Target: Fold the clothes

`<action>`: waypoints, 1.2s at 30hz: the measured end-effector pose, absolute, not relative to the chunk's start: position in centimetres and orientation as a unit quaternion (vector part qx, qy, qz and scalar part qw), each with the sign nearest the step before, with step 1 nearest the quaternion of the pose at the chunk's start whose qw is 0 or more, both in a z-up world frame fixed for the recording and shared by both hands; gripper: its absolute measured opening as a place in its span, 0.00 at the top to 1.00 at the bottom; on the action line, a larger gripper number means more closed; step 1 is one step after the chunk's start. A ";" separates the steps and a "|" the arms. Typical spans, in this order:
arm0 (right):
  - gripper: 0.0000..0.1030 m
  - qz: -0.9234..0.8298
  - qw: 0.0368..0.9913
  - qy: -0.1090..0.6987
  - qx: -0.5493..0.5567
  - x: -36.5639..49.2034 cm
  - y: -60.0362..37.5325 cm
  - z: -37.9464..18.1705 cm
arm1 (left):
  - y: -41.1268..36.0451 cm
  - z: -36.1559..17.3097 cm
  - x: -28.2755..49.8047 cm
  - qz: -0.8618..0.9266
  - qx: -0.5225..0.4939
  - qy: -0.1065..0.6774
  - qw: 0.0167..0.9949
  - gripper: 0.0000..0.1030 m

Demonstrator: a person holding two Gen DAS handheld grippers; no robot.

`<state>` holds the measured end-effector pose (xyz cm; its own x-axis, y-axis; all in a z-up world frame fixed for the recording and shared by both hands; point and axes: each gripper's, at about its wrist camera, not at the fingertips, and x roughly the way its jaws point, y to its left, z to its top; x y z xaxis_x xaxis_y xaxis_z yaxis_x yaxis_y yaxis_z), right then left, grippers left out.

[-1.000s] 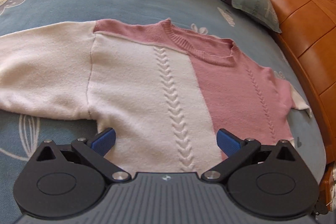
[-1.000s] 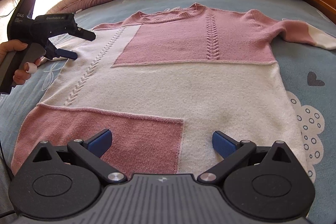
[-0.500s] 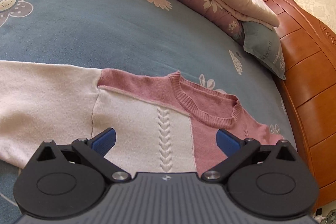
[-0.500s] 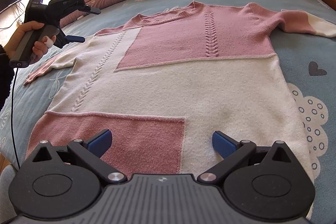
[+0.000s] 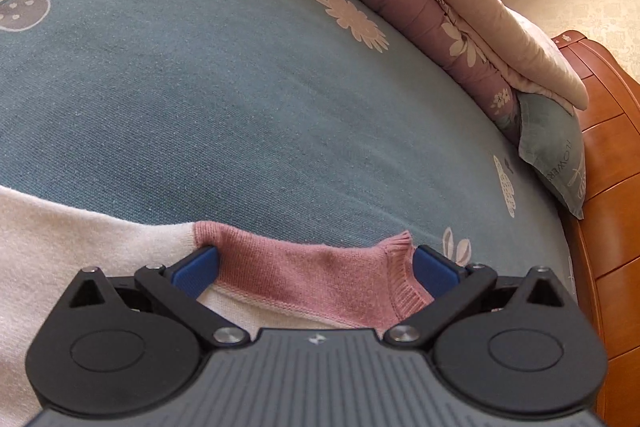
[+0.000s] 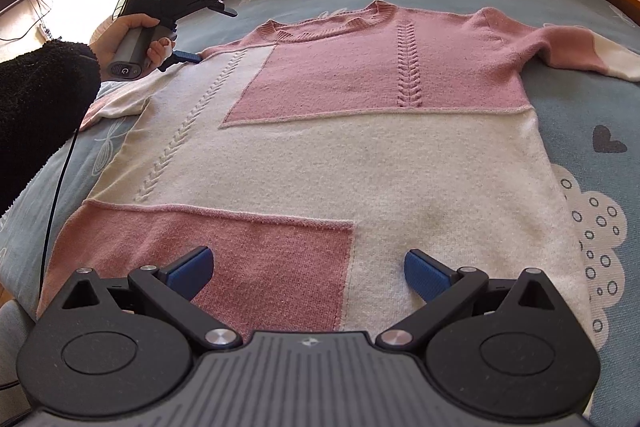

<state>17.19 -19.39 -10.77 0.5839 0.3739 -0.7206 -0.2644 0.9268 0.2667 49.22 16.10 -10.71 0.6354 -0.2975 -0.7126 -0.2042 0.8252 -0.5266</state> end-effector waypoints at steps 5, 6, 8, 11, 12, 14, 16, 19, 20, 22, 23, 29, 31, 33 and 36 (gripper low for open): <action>0.00 0.181 0.885 0.421 0.086 17.2 -19.9 -10.6 | 17.5 -7.7 45.9 -0.035 -0.252 0.426 0.868 0.01; 0.00 0.181 0.884 0.422 0.092 17.2 -20.0 -10.6 | 18.2 -7.0 45.0 -0.032 -0.242 0.425 0.872 0.01; 0.00 0.181 0.883 0.422 0.097 17.1 -20.1 -10.5 | 20.1 -6.4 43.4 -0.025 -0.233 0.429 0.872 0.01; 0.00 0.178 0.885 0.421 0.088 16.9 -19.7 -10.5 | 23.2 -7.1 41.4 -0.001 -0.242 0.439 0.865 0.01; 0.00 0.178 0.886 0.420 0.084 16.9 -19.6 -10.5 | 24.3 -7.5 40.7 0.009 -0.248 0.441 0.863 0.01; 0.00 0.176 0.887 0.420 0.076 16.9 -19.3 -10.6 | 26.5 -8.6 39.3 0.024 -0.270 0.441 0.856 0.01; 0.00 0.175 0.888 0.420 0.070 17.0 -19.2 -10.7 | 28.6 -9.8 37.8 0.036 -0.295 0.439 0.848 0.01; 0.00 0.173 0.889 0.418 0.065 17.1 -19.1 -10.8 | 31.3 -10.1 35.9 0.044 -0.321 0.414 0.851 0.01; 0.00 0.173 0.890 0.418 0.063 17.1 -19.0 -10.8 | 32.2 -10.0 35.4 0.061 -0.320 0.407 0.854 0.01; 0.00 0.172 0.891 0.416 0.059 17.1 -18.9 -10.9 | 34.4 -9.5 34.9 0.116 -0.313 0.403 0.852 0.01; 0.00 0.172 0.891 0.416 0.057 17.1 -18.8 -10.9 | 35.3 -9.3 34.6 0.128 -0.326 0.396 0.848 0.01; 0.00 0.168 0.896 0.410 0.037 17.0 -18.3 -11.1 | 34.3 -8.8 35.0 0.058 -0.377 0.383 0.842 0.01; 0.00 0.166 0.897 0.408 0.027 17.0 -18.1 -11.2 | 31.8 -8.8 35.7 0.021 -0.360 0.394 0.845 0.01; 0.00 0.164 0.898 0.407 0.016 17.0 -17.8 -11.3 | 29.4 -8.9 36.4 -0.005 -0.333 0.404 0.852 0.01; 0.00 0.163 0.900 0.405 -0.005 16.8 -17.3 -11.4 | 26.8 -9.4 37.0 0.006 -0.277 0.423 0.863 0.01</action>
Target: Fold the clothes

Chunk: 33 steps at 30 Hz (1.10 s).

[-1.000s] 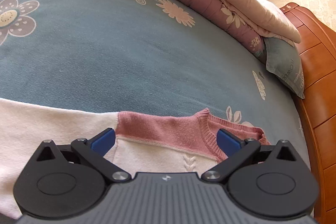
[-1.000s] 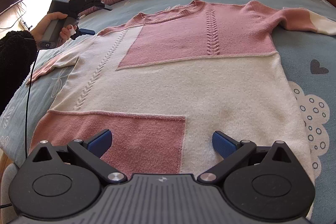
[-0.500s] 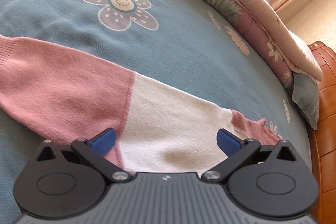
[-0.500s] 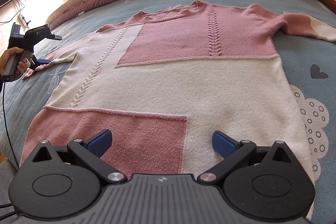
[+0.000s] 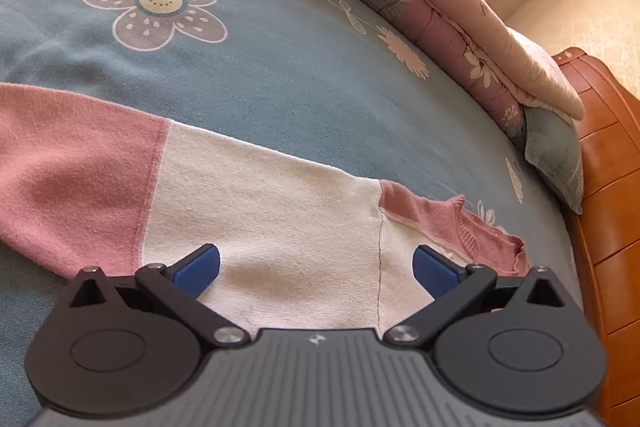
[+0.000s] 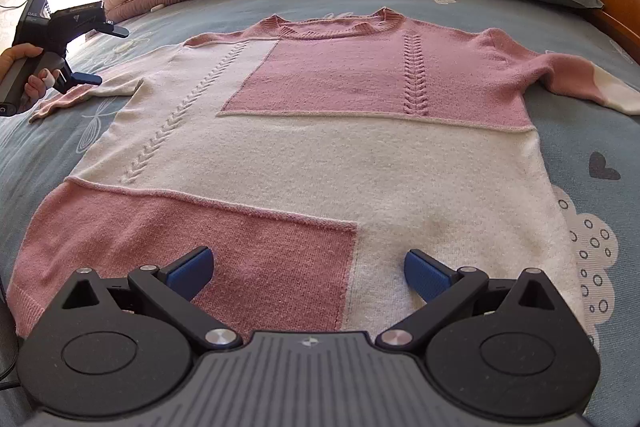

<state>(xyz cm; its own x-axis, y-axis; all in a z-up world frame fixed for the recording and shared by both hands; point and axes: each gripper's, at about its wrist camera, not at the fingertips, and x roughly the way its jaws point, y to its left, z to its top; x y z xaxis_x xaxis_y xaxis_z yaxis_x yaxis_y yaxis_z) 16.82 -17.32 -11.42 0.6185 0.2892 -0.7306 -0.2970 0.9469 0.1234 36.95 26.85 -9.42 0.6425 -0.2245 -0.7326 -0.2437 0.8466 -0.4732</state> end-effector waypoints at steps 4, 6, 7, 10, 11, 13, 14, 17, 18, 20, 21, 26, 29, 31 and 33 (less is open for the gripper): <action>0.00 0.165 0.898 0.407 -0.015 16.7 -17.2 -11.4 | 26.1 -10.2 35.6 0.008 -0.259 0.441 0.860 0.01; 0.00 0.166 0.898 0.408 -0.017 16.7 -17.2 -11.4 | 25.9 -9.5 35.0 0.011 -0.254 0.446 0.858 0.01; 0.00 0.167 0.897 0.408 -0.019 16.6 -17.2 -11.4 | 25.9 -9.1 34.9 0.013 -0.253 0.449 0.857 0.01; 0.00 0.167 0.897 0.409 -0.028 16.4 -17.0 -11.4 | 25.5 -8.1 35.5 0.006 -0.258 0.440 0.860 0.01; 0.00 0.166 0.897 0.409 -0.031 16.4 -16.9 -11.5 | 25.2 -7.9 35.9 -0.001 -0.260 0.436 0.861 0.01; 0.00 0.165 0.897 0.409 -0.031 16.5 -16.9 -11.5 | 24.5 -8.2 36.7 -0.004 -0.256 0.437 0.862 0.01; 0.00 0.165 0.897 0.409 -0.030 16.5 -16.8 -11.5 | 24.0 -8.6 37.0 0.000 -0.249 0.443 0.861 0.01; 0.00 0.163 0.897 0.410 -0.032 16.5 -16.7 -11.5 | 23.0 -9.9 37.3 0.015 -0.223 0.467 0.856 0.01; 0.00 0.164 0.897 0.410 -0.033 16.5 -16.7 -11.5 | 22.9 -9.6 37.0 0.011 -0.217 0.470 0.856 0.01; 0.00 0.165 0.896 0.410 -0.034 16.5 -16.7 -11.5 | 23.4 -8.7 36.4 0.004 -0.221 0.475 0.852 0.01; 0.00 0.166 0.896 0.410 -0.032 16.5 -16.8 -11.4 | 24.1 -7.9 36.2 0.008 -0.224 0.467 0.855 0.01; 0.00 0.169 0.896 0.410 -0.019 16.6 -17.1 -11.4 | 29.4 -4.4 36.7 0.072 -0.226 0.416 0.878 0.01; 0.00 0.167 0.897 0.408 -0.018 16.7 -17.1 -11.5 | 33.0 -5.3 37.5 0.098 -0.268 0.412 0.865 0.01; 0.00 0.166 0.898 0.406 -0.021 16.8 -17.0 -11.5 | 34.8 -6.6 37.9 0.112 -0.289 0.414 0.856 0.01; 0.00 0.165 0.900 0.404 -0.026 16.8 -16.8 -11.6 | 36.1 -8.2 37.9 0.118 -0.307 0.416 0.848 0.01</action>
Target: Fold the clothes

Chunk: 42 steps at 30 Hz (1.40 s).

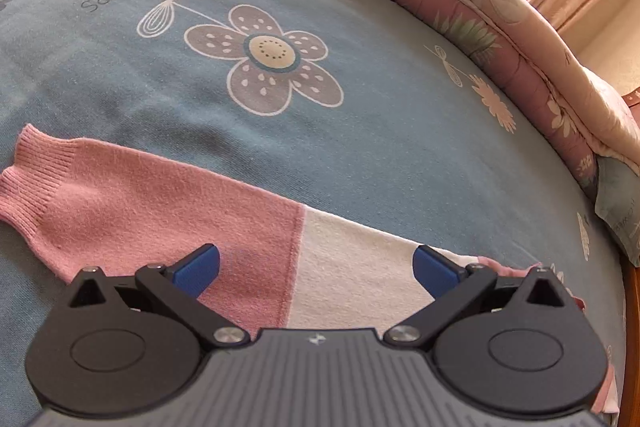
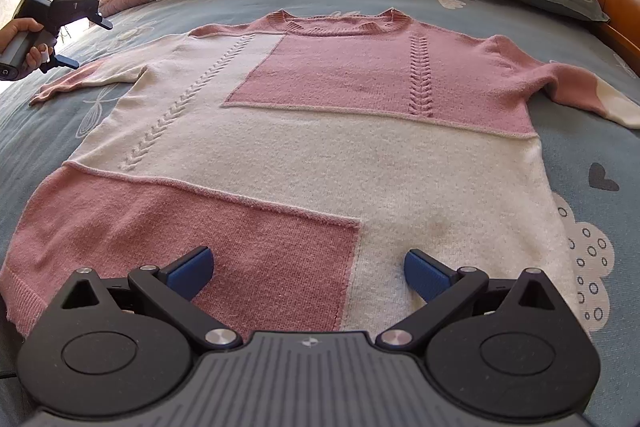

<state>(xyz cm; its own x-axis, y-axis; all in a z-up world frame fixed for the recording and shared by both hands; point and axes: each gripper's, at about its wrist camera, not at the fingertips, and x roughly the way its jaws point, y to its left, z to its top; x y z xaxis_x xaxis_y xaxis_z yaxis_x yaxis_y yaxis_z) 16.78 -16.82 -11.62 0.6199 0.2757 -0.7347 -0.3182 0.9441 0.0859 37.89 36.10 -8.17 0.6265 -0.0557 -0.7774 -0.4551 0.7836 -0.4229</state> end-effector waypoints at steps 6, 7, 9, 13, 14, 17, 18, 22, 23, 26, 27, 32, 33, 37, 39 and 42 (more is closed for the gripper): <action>0.00 0.163 0.902 0.398 -0.045 16.8 -16.3 -11.9 | 39.8 -10.0 35.9 0.127 -0.340 0.378 0.852 0.01; 0.00 0.163 0.902 0.397 -0.045 16.8 -16.3 -11.9 | 40.5 -10.0 35.5 0.131 -0.344 0.372 0.852 0.01; 0.00 0.164 0.902 0.397 -0.043 16.9 -16.4 -11.9 | 41.7 -10.0 34.7 0.148 -0.348 0.368 0.850 0.01; 0.00 0.163 0.903 0.396 -0.044 16.8 -16.3 -11.9 | 43.8 -9.6 33.5 0.221 -0.337 0.356 0.843 0.01; 0.00 0.163 0.903 0.396 -0.045 16.8 -16.3 -11.9 | 44.1 -9.6 33.2 0.225 -0.346 0.353 0.840 0.01; 0.00 0.162 0.903 0.395 -0.045 16.8 -16.3 -11.9 | 44.3 -9.3 32.6 0.207 -0.377 0.342 0.835 0.01; 0.00 0.162 0.903 0.395 -0.045 16.8 -16.3 -11.9 | 43.8 -9.1 32.8 0.192 -0.373 0.347 0.839 0.01; 0.00 0.160 0.904 0.394 -0.050 16.8 -16.1 -12.0 | 41.0 -8.7 33.9 0.113 -0.355 0.376 0.848 0.01; 0.00 0.159 0.904 0.394 -0.050 16.8 -16.0 -12.0 | 40.1 -8.9 34.0 0.093 -0.348 0.387 0.849 0.01; 0.00 0.160 0.903 0.394 -0.052 16.8 -16.0 -12.0 | 38.3 -9.7 33.6 0.096 -0.313 0.428 0.842 0.01; 0.00 0.161 0.903 0.395 -0.052 16.7 -16.0 -12.0 | 37.9 -9.7 33.4 0.096 -0.303 0.434 0.843 0.01; 0.00 0.161 0.903 0.395 -0.052 16.7 -16.0 -12.0 | 38.0 -8.1 33.4 0.104 -0.300 0.442 0.839 0.01; 0.00 0.161 0.903 0.394 -0.052 16.7 -16.0 -12.0 | 38.1 -8.0 33.7 0.106 -0.296 0.434 0.844 0.01; 0.00 0.159 0.904 0.394 -0.052 16.7 -15.8 -12.0 | 38.7 -8.4 34.3 0.135 -0.285 0.417 0.852 0.01; 0.00 0.159 0.904 0.394 -0.052 16.7 -15.9 -12.0 | 39.1 -9.4 33.8 0.154 -0.288 0.416 0.849 0.01; 0.00 0.161 0.903 0.394 -0.051 16.7 -16.0 -12.0 | 39.4 -9.7 32.1 0.139 -0.299 0.405 0.853 0.01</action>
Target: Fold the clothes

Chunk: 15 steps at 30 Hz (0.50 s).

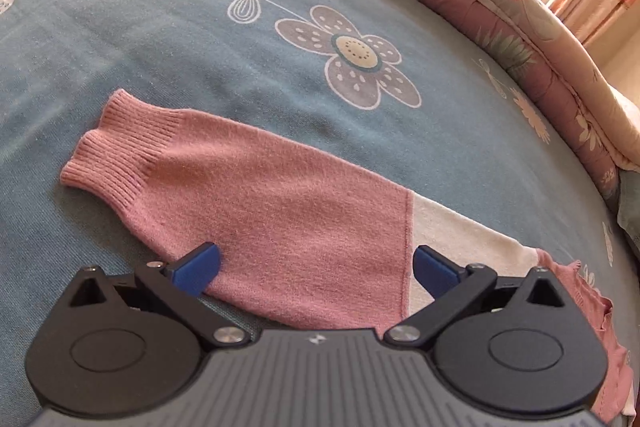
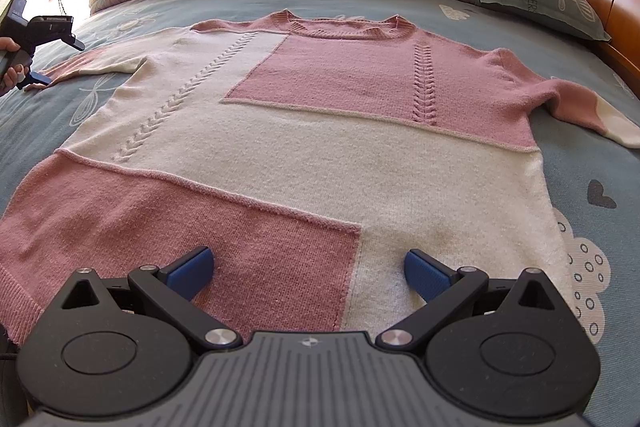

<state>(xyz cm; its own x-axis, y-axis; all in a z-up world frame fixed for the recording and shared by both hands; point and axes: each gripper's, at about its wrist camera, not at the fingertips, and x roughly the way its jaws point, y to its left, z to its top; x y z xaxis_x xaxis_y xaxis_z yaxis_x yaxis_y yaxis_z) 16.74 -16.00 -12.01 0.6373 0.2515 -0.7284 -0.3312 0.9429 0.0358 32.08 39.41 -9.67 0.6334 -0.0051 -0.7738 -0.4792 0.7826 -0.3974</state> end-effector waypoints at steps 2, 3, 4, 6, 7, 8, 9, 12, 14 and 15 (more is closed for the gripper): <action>0.00 0.162 0.904 0.393 -0.048 16.8 -16.1 -12.0 | 39.8 -8.9 32.0 0.135 -0.305 0.411 0.849 0.01; 0.00 0.163 0.904 0.393 -0.048 16.8 -16.1 -12.0 | 40.1 -8.5 32.1 0.138 -0.305 0.407 0.850 0.01; 0.00 0.163 0.904 0.392 -0.047 16.8 -16.1 -12.0 | 40.5 -8.1 32.4 0.146 -0.303 0.396 0.854 0.01; 0.00 0.163 0.905 0.390 -0.038 16.9 -16.3 -12.0 | 41.5 -7.6 33.1 0.163 -0.300 0.374 0.862 0.01; 0.00 0.163 0.906 0.389 -0.029 17.0 -16.4 -11.9 | 42.0 -7.7 33.4 0.167 -0.305 0.366 0.864 0.01; 0.00 0.163 0.907 0.387 -0.020 17.1 -16.6 -11.9 | 42.7 -8.1 33.7 0.171 -0.312 0.358 0.863 0.01; 0.00 0.164 0.908 0.386 -0.011 17.1 -16.7 -11.8 | 43.3 -8.7 34.0 0.175 -0.320 0.352 0.862 0.01; 0.00 0.164 0.910 0.381 0.009 17.4 -17.1 -11.8 | 44.6 -10.6 34.1 0.178 -0.332 0.343 0.861 0.01; 0.00 0.165 0.911 0.378 0.013 17.5 -17.1 -11.9 | 45.2 -10.6 33.8 0.199 -0.316 0.320 0.871 0.01; 0.00 0.165 0.912 0.377 0.010 17.6 -17.0 -11.9 | 45.7 -10.6 33.7 0.221 -0.309 0.316 0.869 0.01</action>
